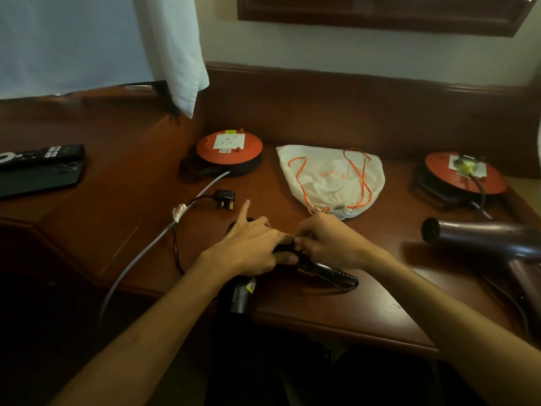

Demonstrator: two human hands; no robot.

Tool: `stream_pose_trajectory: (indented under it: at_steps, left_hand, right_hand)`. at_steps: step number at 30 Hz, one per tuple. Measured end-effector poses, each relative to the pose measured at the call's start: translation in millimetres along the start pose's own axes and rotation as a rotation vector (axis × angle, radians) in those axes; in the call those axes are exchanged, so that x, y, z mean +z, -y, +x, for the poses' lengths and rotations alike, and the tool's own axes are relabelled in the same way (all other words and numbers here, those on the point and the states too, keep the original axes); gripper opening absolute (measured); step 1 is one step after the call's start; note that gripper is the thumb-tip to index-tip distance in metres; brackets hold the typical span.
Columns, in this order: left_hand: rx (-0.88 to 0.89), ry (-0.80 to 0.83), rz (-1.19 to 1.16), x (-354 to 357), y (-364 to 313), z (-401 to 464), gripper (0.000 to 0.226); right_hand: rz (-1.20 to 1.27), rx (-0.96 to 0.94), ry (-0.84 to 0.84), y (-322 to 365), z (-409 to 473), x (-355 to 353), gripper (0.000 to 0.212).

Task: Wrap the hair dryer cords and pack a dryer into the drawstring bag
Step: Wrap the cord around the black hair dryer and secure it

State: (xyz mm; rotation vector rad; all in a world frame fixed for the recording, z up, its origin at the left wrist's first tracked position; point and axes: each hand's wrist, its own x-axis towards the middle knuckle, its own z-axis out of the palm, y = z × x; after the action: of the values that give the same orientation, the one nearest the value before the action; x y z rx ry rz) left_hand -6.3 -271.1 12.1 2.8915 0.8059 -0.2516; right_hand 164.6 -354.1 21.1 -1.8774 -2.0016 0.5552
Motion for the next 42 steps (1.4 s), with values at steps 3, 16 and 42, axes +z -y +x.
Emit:
stream_pose_trajectory:
  at_steps: [3,16,42]
  left_hand:
    - [-0.002,-0.032,-0.033,-0.9,3.0,-0.4,0.045]
    - [-0.043,-0.229,-0.286,-17.0,17.8,-13.6,0.036]
    - [-0.004,-0.312,-1.018,2.6,22.2,-15.7,0.029]
  right_hand:
    - [-0.079,0.004,0.042,-2.4,-4.1,-1.1,0.020]
    - [-0.067,0.098,-0.122,-25.7,-22.0,-52.8,0.046]
    - [-0.024,-0.158,0.037,-30.8,-55.0,16.4,0.061]
